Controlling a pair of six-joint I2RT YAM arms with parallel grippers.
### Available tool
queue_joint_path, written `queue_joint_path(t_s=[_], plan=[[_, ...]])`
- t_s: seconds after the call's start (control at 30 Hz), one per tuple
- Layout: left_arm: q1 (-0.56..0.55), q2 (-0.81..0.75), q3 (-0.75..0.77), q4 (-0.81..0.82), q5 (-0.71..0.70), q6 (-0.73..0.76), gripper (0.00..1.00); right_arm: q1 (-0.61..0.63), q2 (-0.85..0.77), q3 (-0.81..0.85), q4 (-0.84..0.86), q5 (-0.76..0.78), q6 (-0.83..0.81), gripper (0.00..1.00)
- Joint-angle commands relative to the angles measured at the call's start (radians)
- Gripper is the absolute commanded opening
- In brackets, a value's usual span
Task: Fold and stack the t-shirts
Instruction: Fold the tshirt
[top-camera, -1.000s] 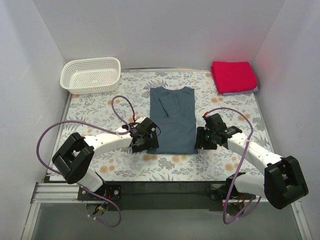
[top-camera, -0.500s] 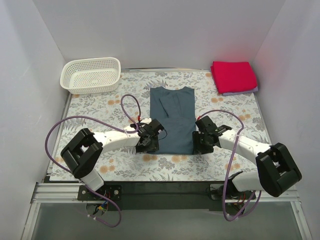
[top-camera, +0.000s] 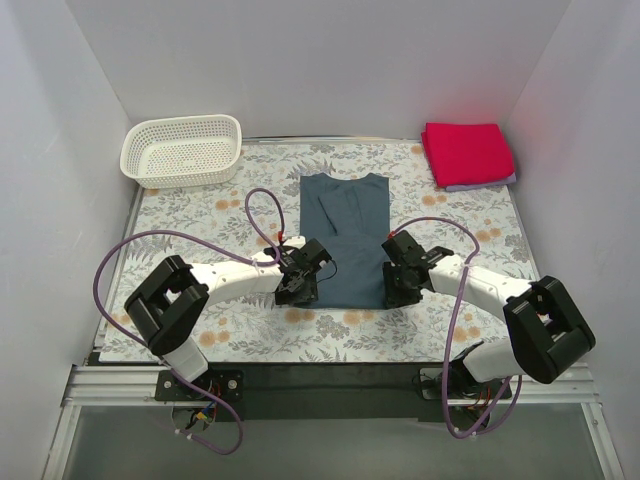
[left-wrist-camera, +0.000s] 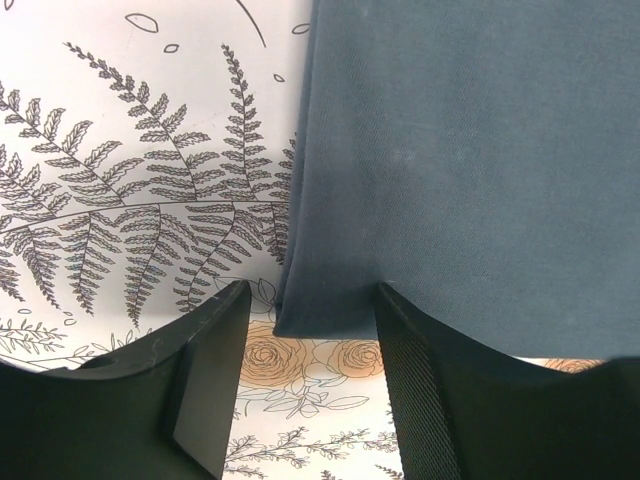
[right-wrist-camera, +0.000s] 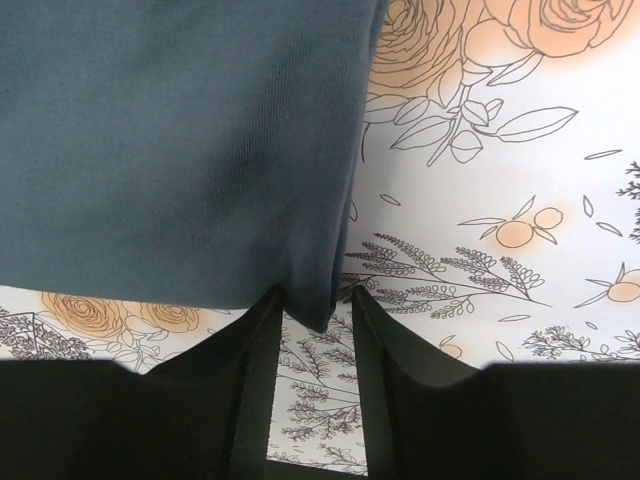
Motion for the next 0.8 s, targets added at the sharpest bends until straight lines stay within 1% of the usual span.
queue_joint_path(t_s=[0.0, 0.07, 0.17, 0.2, 0.27, 0.33, 0.4, 0.43, 0.5, 0.53, 0.6, 0.7, 0.77], plan=[[-0.015, 0.093, -0.063, -0.011, 0.110, -0.022, 0.47, 0.015, 0.055, -0.061, -0.019, 0.024, 0.014, 0.34], [-0.015, 0.096, -0.072, -0.014, 0.117, -0.022, 0.46, 0.017, 0.057, -0.059, -0.023, 0.027, 0.013, 0.31], [-0.013, 0.104, -0.084, -0.013, 0.133, -0.016, 0.40, 0.018, 0.066, -0.061, -0.023, 0.024, 0.009, 0.27], [-0.014, 0.102, -0.085, -0.013, 0.134, -0.014, 0.34, 0.018, 0.069, -0.061, -0.022, 0.024, 0.008, 0.26], [-0.015, 0.102, -0.088, -0.016, 0.136, -0.013, 0.29, 0.023, 0.069, -0.056, -0.019, 0.030, 0.000, 0.22], [-0.015, 0.098, -0.088, -0.022, 0.136, -0.013, 0.19, 0.024, 0.059, -0.052, -0.019, 0.042, -0.007, 0.18], [-0.015, 0.093, -0.088, -0.028, 0.133, -0.014, 0.13, 0.023, 0.051, -0.046, -0.019, 0.047, -0.010, 0.16], [-0.015, 0.091, -0.089, -0.036, 0.131, -0.016, 0.07, 0.024, 0.046, -0.044, -0.019, 0.046, -0.014, 0.13], [-0.015, 0.082, -0.092, -0.039, 0.133, -0.019, 0.03, 0.024, 0.046, -0.041, -0.020, 0.041, -0.024, 0.10], [-0.015, 0.081, -0.092, -0.046, 0.133, -0.019, 0.00, 0.024, 0.052, -0.038, -0.023, 0.035, -0.030, 0.06], [-0.015, 0.075, -0.091, -0.060, 0.131, -0.016, 0.00, 0.023, 0.055, -0.026, -0.045, 0.033, -0.049, 0.01], [-0.015, 0.041, -0.097, -0.102, 0.142, -0.016, 0.00, 0.024, 0.031, -0.024, -0.074, -0.002, -0.066, 0.01], [-0.021, -0.010, -0.117, -0.135, 0.168, -0.016, 0.00, 0.030, -0.013, -0.038, -0.118, -0.040, -0.073, 0.01]])
